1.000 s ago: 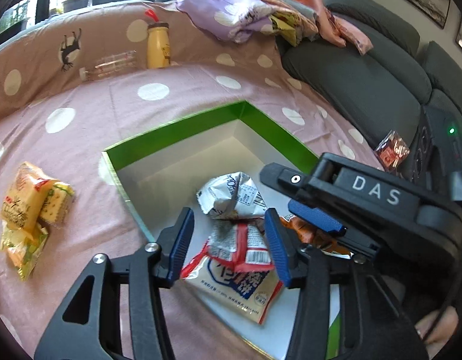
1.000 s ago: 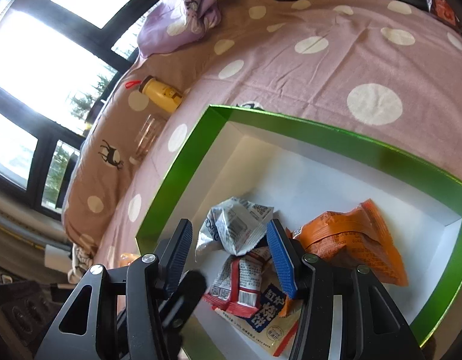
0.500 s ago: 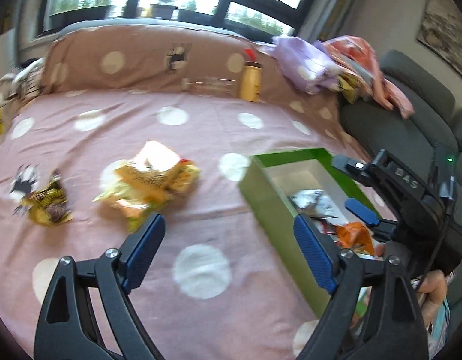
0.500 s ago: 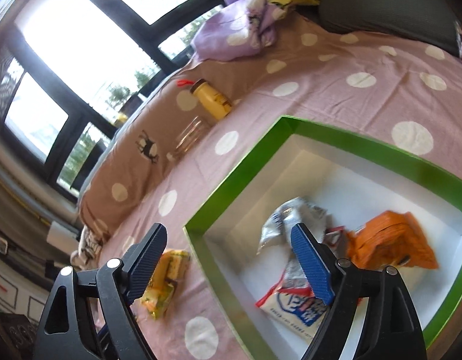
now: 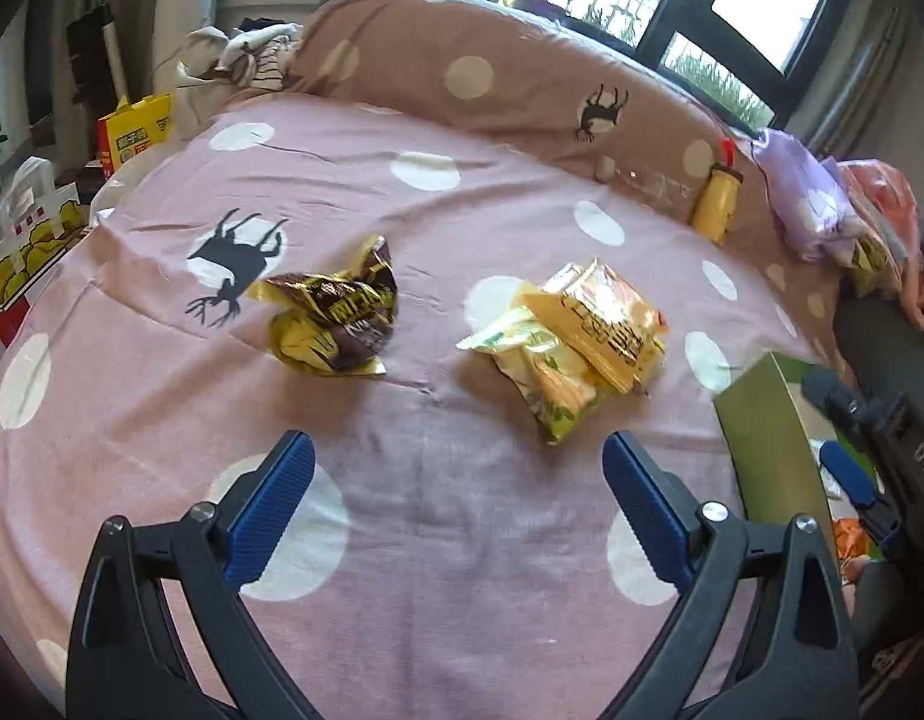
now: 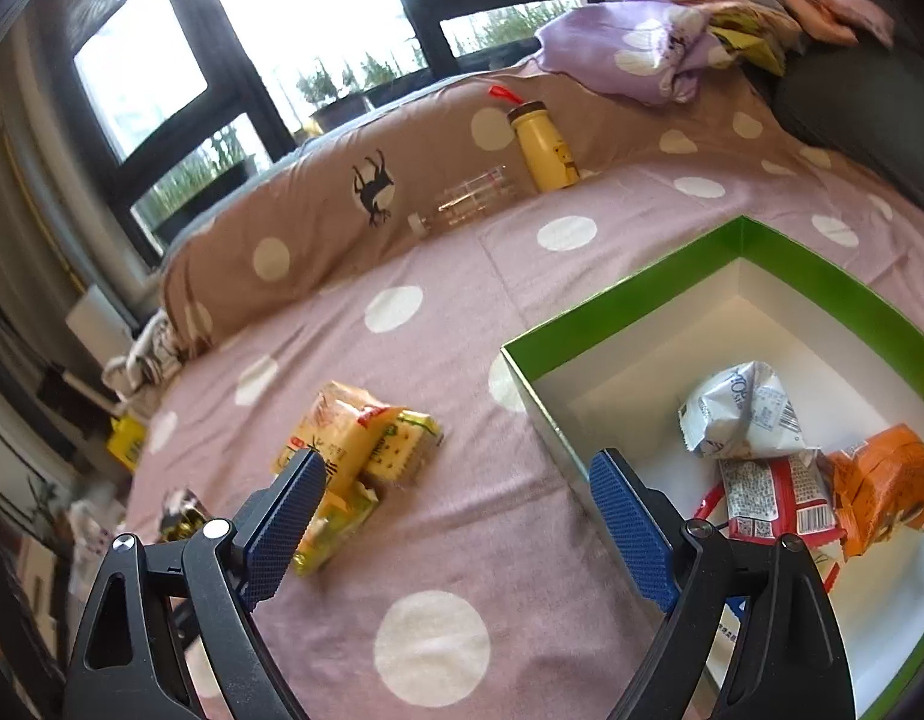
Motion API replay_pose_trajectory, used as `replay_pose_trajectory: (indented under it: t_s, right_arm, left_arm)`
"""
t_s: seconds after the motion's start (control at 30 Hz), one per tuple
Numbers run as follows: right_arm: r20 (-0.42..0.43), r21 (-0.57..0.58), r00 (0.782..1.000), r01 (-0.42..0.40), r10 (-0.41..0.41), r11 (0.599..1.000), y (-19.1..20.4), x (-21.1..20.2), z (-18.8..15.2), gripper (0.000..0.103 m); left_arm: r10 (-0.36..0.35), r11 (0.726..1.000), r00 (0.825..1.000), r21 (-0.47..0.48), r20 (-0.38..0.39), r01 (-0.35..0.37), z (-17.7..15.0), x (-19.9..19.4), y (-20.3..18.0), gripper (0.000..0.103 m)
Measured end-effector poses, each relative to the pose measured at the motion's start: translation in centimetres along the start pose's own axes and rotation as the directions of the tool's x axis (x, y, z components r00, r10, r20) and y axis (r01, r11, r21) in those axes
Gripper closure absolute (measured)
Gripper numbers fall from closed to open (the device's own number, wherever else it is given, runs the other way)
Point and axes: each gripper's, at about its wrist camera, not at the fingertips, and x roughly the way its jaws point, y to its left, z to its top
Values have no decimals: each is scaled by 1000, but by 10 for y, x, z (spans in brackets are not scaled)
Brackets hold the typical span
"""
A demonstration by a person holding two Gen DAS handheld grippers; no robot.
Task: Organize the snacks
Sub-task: 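Withdraw the right tool from the box toward the gold-and-black wrapper, then lower the right tool onto the gold-and-black wrapper and close it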
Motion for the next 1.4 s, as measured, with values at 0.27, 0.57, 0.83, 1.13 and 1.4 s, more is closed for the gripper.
replay_pose_trajectory:
  t_s: [0.27, 0.57, 0.83, 1.13, 1.4]
  right_arm:
    - [-40, -44, 999, 19, -20, 999, 10, 11, -11, 13]
    - [-52, -88, 998, 31, -36, 996, 20, 16, -16, 13]
    - [-58, -114, 997, 35, -42, 993, 26, 19, -19, 13]
    - [-66, -139, 997, 34, -44, 990, 32, 21, -23, 13]
    - [-79, -164, 996, 33, -46, 986, 38, 23, -27, 13]
  left_arm:
    - [2, 1000, 1000, -31, 0, -2, 2, 0, 9, 6]
    - [15, 1000, 1000, -21, -6, -15, 2, 3, 9, 6]
    - [20, 999, 1000, -27, -10, -20, 2, 3, 11, 6]
    - [57, 997, 998, -43, -8, -58, 4, 3, 19, 6]
    - [116, 991, 993, -65, 7, -115, 7, 1, 30, 6]
